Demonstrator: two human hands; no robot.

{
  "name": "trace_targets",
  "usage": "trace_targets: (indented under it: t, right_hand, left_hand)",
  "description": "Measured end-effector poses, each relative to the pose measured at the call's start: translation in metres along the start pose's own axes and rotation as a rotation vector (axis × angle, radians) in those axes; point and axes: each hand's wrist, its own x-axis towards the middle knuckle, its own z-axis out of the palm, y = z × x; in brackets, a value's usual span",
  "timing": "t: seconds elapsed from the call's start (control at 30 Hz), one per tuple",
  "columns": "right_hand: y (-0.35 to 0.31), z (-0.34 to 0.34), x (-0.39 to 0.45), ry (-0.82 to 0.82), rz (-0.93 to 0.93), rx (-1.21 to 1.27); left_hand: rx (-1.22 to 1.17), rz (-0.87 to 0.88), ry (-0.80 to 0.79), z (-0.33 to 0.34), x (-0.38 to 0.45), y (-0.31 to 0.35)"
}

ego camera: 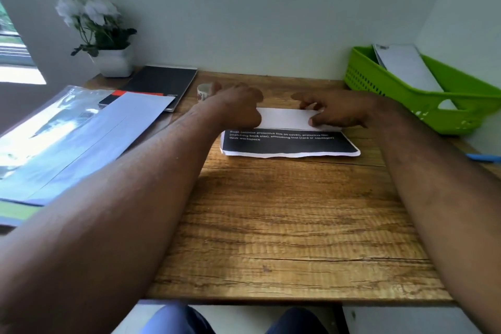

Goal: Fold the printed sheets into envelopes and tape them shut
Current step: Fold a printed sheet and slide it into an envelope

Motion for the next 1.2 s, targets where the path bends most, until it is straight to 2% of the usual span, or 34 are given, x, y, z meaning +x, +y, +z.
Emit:
trace_targets:
  t: [0.17, 0.23, 0.33, 0.43, 0.53, 0.73, 0.9, 0.97, 1.07, 1.2]
  right_hand:
    - [-0.002, -0.002, -0.005, 0.087, -0.002, 0.062]
    - [-0.004, 0.000, -0.007, 0.203, -0.026, 0.050]
    - [-0.012, 0.002, -0.007, 0.489, -0.050, -0.082]
    - [-0.014, 0.001, -0.006, 0.653, -0.095, -0.135]
    - [-0.013, 0.002, -0.005, 0.622, -0.100, -0.191]
    - [-0.011, 0.007, -0.005, 0.497, -0.069, -0.133]
    - [-0.006, 0.011, -0.006, 0.185, -0.036, -0.027]
    - [-0.005, 0.009, -0.008, 0.118, -0.017, 0.058]
    - [-0.005, 0.010, -0.007, 0.137, -0.012, 0.129]
    - [-0.013, 0.023, -0.002, 0.319, -0.059, 0.082]
  left_hand:
    - [-0.010, 0.009, -0.020, 0.007, -0.002, 0.004]
    - [-0.008, 0.049, 0.092, 0.004, -0.002, 0.003]
    - [-0.050, 0.093, 0.359, -0.005, -0.004, 0.004]
    - [-0.114, 0.133, 0.459, -0.009, -0.007, 0.008]
    - [-0.196, 0.155, 0.414, -0.005, -0.008, 0.013]
    - [-0.129, 0.149, 0.378, -0.006, -0.013, 0.022]
    - [-0.236, 0.089, 0.033, 0.005, -0.006, 0.022]
    - [-0.298, 0.052, -0.026, 0.005, -0.005, 0.022]
    - [-0.307, 0.019, 0.010, 0.009, -0.002, 0.024]
    - [-0.258, 0.011, -0.048, 0.021, 0.003, 0.025]
